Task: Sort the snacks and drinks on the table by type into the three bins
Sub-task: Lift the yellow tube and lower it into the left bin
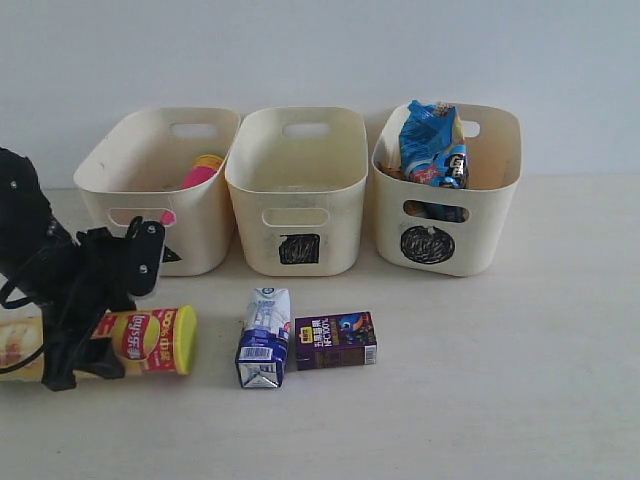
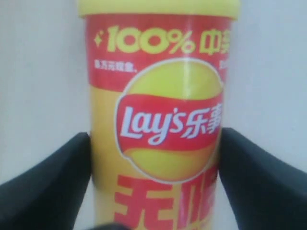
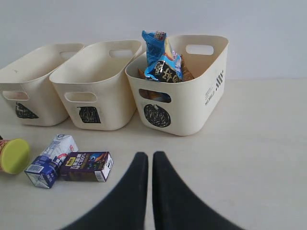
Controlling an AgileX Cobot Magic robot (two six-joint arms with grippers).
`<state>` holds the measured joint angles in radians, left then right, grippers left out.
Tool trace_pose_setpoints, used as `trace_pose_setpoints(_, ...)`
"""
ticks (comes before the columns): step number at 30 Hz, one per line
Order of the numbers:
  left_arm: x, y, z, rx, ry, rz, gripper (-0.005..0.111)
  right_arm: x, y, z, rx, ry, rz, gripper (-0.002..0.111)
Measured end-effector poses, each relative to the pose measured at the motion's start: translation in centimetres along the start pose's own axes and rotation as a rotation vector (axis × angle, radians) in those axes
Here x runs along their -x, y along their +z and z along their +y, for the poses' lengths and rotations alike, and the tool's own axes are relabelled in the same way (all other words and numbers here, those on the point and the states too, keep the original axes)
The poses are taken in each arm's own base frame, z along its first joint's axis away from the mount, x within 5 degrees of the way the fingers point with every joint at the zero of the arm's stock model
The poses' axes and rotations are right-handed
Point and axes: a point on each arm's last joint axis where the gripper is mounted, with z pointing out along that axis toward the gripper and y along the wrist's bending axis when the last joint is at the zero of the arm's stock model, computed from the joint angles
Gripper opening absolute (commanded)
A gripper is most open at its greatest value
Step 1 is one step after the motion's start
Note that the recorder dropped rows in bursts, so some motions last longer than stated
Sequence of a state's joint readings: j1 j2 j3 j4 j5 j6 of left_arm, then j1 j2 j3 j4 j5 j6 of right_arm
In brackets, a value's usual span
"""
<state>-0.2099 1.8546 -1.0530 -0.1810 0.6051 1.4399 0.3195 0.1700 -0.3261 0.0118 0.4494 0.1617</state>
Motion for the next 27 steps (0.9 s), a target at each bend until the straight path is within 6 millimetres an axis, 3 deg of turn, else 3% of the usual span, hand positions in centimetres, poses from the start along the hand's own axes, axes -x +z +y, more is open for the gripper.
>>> trace_pose_setpoints(4,0.1,-1.5,-0.7,-0.044,-0.062,0.003,0.004,0.0,0.0,0.0,0.000,0.000,0.000,0.001)
trace_pose_setpoints(14,0.9,-8.6,-0.8,0.134,-0.430,-0.091,0.004,0.0,0.0,0.0,0.000,0.000,0.000,0.001)
trace_pose_setpoints(21,1.6,-13.5,-1.3,0.247,-0.691,-0.257,0.004,0.0,0.0,0.0,0.000,0.000,0.000,0.001)
trace_pose_setpoints(27,2.1,-16.5,-0.2,0.382,-0.915,-0.439,0.004,0.0,0.0,0.0,0.000,0.000,0.000,0.001)
